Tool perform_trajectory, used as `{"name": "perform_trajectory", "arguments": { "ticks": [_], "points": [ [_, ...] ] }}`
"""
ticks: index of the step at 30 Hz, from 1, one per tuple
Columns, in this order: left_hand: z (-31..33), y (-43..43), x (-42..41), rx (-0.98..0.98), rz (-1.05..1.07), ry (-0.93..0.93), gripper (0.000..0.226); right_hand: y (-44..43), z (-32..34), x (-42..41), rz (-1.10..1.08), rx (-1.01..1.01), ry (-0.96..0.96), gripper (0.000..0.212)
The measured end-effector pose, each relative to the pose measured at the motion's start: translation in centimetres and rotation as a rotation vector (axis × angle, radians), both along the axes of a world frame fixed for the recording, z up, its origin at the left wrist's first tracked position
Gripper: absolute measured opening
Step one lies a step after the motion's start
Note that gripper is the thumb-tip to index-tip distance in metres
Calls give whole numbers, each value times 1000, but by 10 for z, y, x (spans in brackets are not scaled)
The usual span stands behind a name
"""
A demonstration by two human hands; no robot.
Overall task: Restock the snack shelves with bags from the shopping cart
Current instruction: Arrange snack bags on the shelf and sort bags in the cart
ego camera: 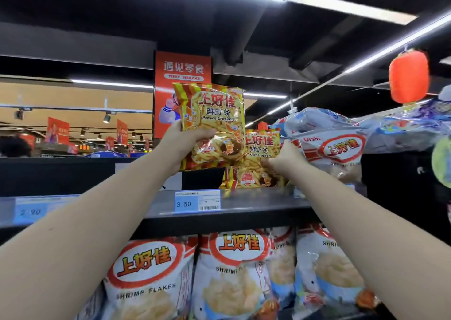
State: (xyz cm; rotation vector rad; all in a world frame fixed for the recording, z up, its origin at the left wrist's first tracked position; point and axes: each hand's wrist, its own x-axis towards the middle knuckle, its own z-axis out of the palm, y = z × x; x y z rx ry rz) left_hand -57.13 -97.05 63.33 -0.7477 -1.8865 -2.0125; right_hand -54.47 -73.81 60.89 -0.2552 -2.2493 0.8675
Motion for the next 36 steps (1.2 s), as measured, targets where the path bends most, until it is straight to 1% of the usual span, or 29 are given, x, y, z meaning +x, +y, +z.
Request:
{"name": "perform_trajectory", "arguments": {
  "ticks": [2,5,6,8,10,11,13,15,19,21,22,24,27,30,32,34,36],
  "points": [
    [-2,3,3,-6,-5,1,43,-3,3,7,35,56,99,54],
    [-4,11,8,-51,-51,-5,56,-6,3,24,120,104,290,46],
    [-6,15,10,-70,-67,-6,59,-7,3,30,161,68,367,42],
    [-9,26,14,-108,-99,-23,60,-7,1,41,322,-96,456,33],
    [-14,38,18,-127,-134,-54,57,-4,-5,46,487,-263,423,34],
    [-17,44,18,-131,-139,-66,55,-1,-8,47,518,-293,386,40],
    [-23,55,17,-146,-134,-87,56,6,-15,45,491,-241,325,53],
    [-28,61,17,-188,-117,-110,60,11,-21,45,436,-165,294,58],
    [-27,62,21,-368,-59,-172,59,14,-30,46,345,-115,264,51],
    [-23,56,21,-420,-73,-221,65,16,-31,49,296,-112,272,47],
    [-20,53,19,-403,-90,-248,63,18,-31,50,280,-109,273,46],
    [-18,48,16,-349,-113,-272,52,21,-31,52,257,-85,246,44],
    [-22,53,19,-370,-124,-270,56,24,-30,52,205,-30,195,43],
    [-24,65,28,-401,-48,-246,54,26,-31,49,122,50,164,42],
    [-24,70,31,-398,-17,-243,55,26,-36,48,66,107,187,42],
    [-25,72,29,-388,-1,-241,56,29,-43,47,35,146,266,45],
    [-28,71,29,-381,61,-222,56,33,-51,48,30,165,354,49]
  ]
}}
